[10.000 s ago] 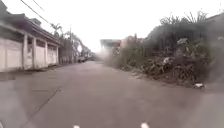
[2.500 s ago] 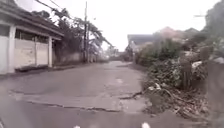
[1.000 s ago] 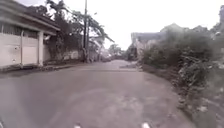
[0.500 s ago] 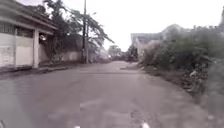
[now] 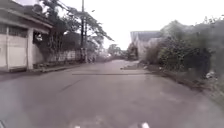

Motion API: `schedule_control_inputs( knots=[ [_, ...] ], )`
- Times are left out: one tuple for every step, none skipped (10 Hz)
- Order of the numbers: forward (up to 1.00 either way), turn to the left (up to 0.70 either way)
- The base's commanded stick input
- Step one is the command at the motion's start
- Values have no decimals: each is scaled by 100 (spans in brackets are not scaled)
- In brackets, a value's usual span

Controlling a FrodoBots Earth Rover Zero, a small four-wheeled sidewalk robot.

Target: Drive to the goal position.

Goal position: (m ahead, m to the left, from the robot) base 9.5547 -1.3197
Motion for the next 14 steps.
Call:
schedule_control_inputs(
  knots=[
    [100,1],
    [100,1],
    [100,1],
    [100,1],
    [100,1],
    [100,1],
    [100,1],
    [100,1],
    [100,1],
    [100,1],
    [100,1],
    [100,1],
    [100,1],
    [100,1]
  ],
)
